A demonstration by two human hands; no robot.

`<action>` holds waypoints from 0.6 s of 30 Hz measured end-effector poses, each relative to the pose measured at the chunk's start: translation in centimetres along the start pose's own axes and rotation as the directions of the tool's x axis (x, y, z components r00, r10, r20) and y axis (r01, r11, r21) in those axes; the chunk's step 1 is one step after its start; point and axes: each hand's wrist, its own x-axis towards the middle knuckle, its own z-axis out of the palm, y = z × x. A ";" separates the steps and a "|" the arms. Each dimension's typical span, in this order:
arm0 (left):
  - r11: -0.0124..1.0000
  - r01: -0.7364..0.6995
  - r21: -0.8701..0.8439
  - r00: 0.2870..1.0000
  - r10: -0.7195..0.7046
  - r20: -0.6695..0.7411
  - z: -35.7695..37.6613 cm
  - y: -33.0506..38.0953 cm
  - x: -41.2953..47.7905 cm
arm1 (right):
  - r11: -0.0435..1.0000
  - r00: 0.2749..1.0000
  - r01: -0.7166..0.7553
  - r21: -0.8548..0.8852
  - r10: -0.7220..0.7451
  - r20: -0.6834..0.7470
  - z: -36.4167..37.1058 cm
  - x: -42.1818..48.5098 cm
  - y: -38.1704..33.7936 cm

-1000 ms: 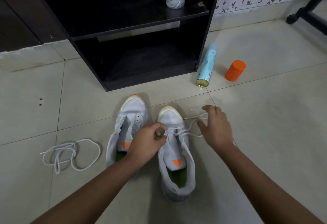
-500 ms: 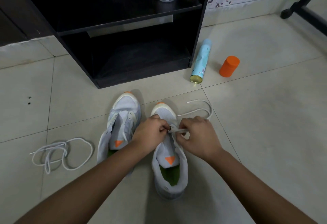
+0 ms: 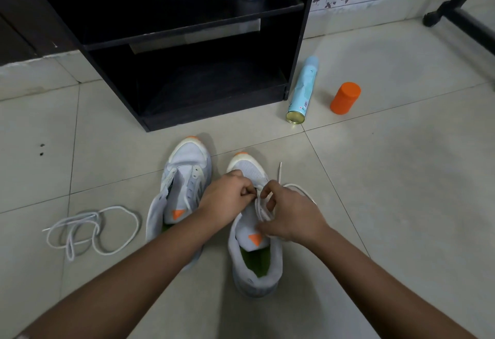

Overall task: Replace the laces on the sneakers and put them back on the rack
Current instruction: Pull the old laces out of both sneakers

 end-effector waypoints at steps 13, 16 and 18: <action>0.962 0.106 -0.250 0.975 -0.150 -0.162 1.5 -1.3 -1.1 | 0.994 0.995 -0.074 0.085 0.080 -0.061 1.4 0.1 1.7; 0.934 0.129 -0.334 0.978 -0.175 -0.112 1.6 -1.6 -1.0 | 0.989 0.994 -0.093 0.112 0.085 0.076 0.8 0.2 2.0; 0.902 0.164 -0.399 0.978 -0.202 -0.053 1.2 -1.6 -0.8 | 0.992 0.981 -0.107 0.073 0.093 0.169 0.2 -0.1 2.0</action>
